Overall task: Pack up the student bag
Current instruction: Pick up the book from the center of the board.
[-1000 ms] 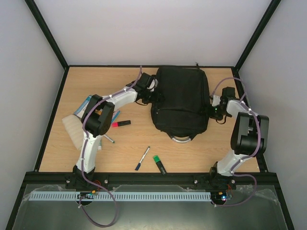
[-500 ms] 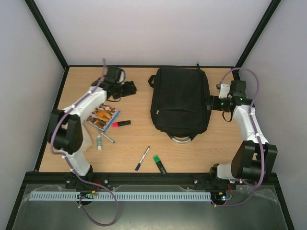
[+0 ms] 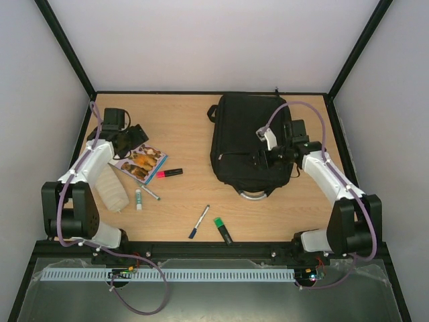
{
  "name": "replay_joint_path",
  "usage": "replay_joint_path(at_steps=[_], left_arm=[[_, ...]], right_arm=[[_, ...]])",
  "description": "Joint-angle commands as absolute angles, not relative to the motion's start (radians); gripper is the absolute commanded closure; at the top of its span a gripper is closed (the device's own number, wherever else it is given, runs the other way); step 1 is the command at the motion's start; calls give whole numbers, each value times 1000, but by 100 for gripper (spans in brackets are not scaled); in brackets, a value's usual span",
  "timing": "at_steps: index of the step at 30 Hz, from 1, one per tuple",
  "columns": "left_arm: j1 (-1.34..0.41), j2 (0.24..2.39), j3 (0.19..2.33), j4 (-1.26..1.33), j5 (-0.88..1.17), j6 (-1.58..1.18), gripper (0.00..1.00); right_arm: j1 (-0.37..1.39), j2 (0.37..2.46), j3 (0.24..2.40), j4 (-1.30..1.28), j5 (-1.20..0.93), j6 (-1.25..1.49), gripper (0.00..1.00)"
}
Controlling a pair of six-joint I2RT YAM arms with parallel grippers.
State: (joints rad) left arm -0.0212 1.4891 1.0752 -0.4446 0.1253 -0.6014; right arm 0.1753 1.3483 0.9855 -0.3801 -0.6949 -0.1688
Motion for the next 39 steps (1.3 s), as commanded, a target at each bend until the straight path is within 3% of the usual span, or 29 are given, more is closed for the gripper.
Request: replay_joint_path(at_steps=[1, 20, 39], left_arm=[[-14, 1440, 1058, -497, 26, -666, 16], [2, 1476, 929, -470, -133, -861, 13], [38, 1656, 899, -380, -121, -889, 13]], right_arm=[[173, 1381, 913, -416, -824, -295, 28], [173, 1348, 907, -431, -817, -326, 28], [172, 1367, 911, -443, -809, -343, 28]])
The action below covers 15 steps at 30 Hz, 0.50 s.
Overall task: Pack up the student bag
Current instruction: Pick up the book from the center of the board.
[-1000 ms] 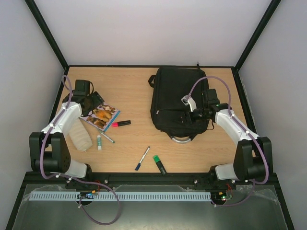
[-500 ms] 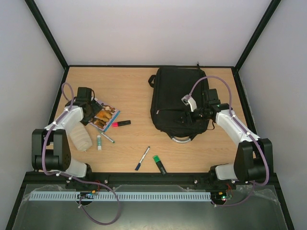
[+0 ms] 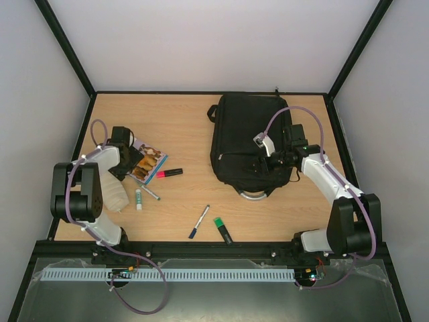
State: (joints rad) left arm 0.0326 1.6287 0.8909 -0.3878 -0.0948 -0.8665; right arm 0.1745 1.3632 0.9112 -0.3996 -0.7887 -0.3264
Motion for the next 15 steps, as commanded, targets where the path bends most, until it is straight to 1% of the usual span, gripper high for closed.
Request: replay_joint_path(at_steps=[1, 6, 9, 15], left_arm=[[39, 1664, 901, -380, -127, -893, 13], [65, 1715, 935, -390, -138, -924, 11], [70, 1763, 1000, -411, -159, -926, 8], [72, 1848, 1111, -420, -197, -896, 8]], right_arm=[[173, 1368, 910, -444, -809, -345, 28], [173, 1372, 912, -445, -810, -347, 28], [173, 1378, 913, -447, -813, -347, 28], [173, 1370, 911, -447, -808, -348, 28]])
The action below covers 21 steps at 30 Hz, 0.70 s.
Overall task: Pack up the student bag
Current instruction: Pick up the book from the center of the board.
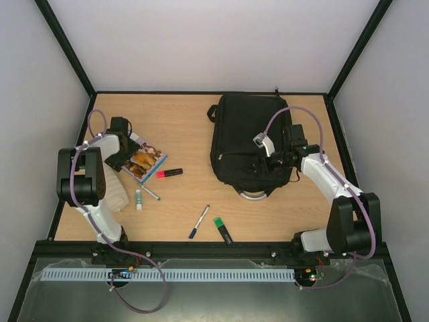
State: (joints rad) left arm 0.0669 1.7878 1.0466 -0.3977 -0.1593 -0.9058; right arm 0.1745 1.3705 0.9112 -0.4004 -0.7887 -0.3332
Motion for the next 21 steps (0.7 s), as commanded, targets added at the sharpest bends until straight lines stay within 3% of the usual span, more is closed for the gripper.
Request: replay_joint_path(at_steps=[1, 7, 21], left_arm=[[72, 1867, 1125, -412, -191, -866, 9], [61, 1952, 1162, -348, -45, -766, 15], [-72, 2014, 1213, -308, 116, -642, 15]], right_arm=[[173, 1370, 912, -447, -810, -347, 28], [173, 1385, 931, -409, -790, -273, 28], [309, 1645, 1198, -416, -725, -107, 34]])
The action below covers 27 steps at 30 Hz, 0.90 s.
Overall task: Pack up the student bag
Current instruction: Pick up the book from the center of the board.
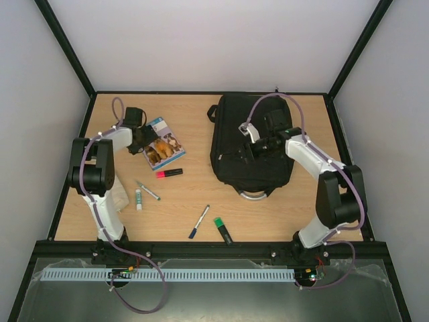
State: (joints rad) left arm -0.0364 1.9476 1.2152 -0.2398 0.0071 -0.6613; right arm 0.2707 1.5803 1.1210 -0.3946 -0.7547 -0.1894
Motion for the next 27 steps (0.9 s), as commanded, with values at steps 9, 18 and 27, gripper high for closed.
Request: replay_joint_path(at_steps=[9, 18, 27], left_arm=[[-184, 2008, 1231, -363, 63, -604, 15], [-150, 1957, 1220, -390, 27, -630, 15], [-28, 1855, 1142, -254, 164, -678, 16]], right_arm=[[463, 1939, 1492, -427, -629, 18, 39], [523, 2251, 1819, -450, -601, 113, 42], [526, 2423, 2000, -472, -383, 197, 38]])
